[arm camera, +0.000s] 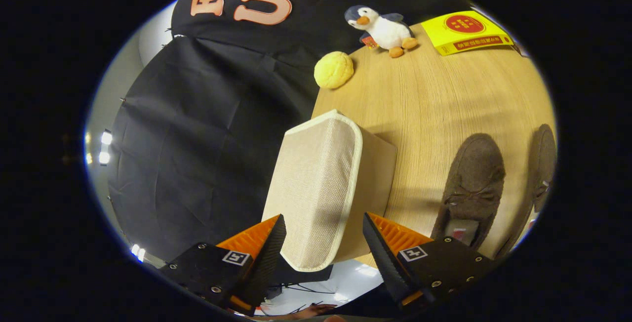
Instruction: Open the storage box then place both shoes into the box .Put the left shoe in first, then the right shoe, with the right side of both shoes facing outward in a uniform manner.
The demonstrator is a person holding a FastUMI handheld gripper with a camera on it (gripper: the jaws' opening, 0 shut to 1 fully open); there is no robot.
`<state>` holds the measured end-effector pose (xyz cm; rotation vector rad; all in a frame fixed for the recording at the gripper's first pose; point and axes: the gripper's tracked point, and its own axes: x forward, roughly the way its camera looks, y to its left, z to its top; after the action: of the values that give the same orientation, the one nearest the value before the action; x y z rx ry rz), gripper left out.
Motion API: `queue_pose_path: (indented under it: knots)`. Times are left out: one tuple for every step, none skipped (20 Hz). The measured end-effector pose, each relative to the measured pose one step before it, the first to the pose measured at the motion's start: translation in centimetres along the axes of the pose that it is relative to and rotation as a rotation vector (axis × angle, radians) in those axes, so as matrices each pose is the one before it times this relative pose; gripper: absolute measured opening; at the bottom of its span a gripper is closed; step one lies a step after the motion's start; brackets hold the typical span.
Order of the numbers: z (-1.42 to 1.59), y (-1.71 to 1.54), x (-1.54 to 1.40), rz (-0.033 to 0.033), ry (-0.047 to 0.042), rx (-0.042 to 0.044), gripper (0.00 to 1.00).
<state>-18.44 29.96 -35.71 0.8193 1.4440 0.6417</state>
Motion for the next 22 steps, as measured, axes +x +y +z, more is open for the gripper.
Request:
queue_pose_path:
  knots:
    - [-0.075,-0.244,0.59,0.00623,0.0084,0.01781,0.94]
    - [0.041,-0.153,0.518,0.01073,0.00302,0.01542,0.94]
    - [-0.146,-0.055,0.613,0.01304,0.00433,0.01923,0.93]
    - [-0.112,-0.034,0.71,0.01906,0.00832,0.03359,0.92]
    - [-0.031,0.123,0.481,0.0234,0.00616,0.05076,0.92]
    - [0.245,0.077,0.368,0.02148,-0.00724,0.03957,0.91]
    - [0.304,0.019,0.4,0.01532,-0.01542,0.01707,0.9]
    - [0.108,-0.095,0.254,0.00416,-0.0123,0.00434,0.9]
    - [0.014,0.074,0.242,0.00557,-0.00533,0.00116,0.89]
    - [-0.182,0.501,0.112,0.01713,-0.00451,0.00154,0.89]
    - [-0.08,0.694,0.053,0.0262,0.00034,0.00055,0.89]
    - [-0.323,0.759,-0.062,0.02834,0.02061,0.00064,0.88]
    - [-0.242,0.49,-0.194,0.0215,0.01106,0.00138,0.85]
    - [-0.133,0.542,-0.511,0.01793,0.00705,0.00055,0.83]
    - [-0.376,0.758,-0.385,0.01761,0.0044,0.00101,0.79]
    - [-0.279,1.09,-0.685,0.02458,0.00118,-0.00054,0.77]
    - [-0.048,1.332,-0.512,0.02897,-0.0011,-0.00836,0.75]
    - [0.033,1.522,-0.434,0.02524,-0.00126,-0.01662,0.74]
    - [0.068,1.576,-0.263,0.0228,-0.00271,-0.0253,0.71]
    - [0.121,1.621,-0.291,0.0163,-0.00733,-0.02791,0.68]
    - [0.254,1.424,-0.076,0.00885,-0.01362,-0.0299,0.61]
    - [0.177,1.439,0.171,0.01207,-0.00973,-0.02799,0.53]
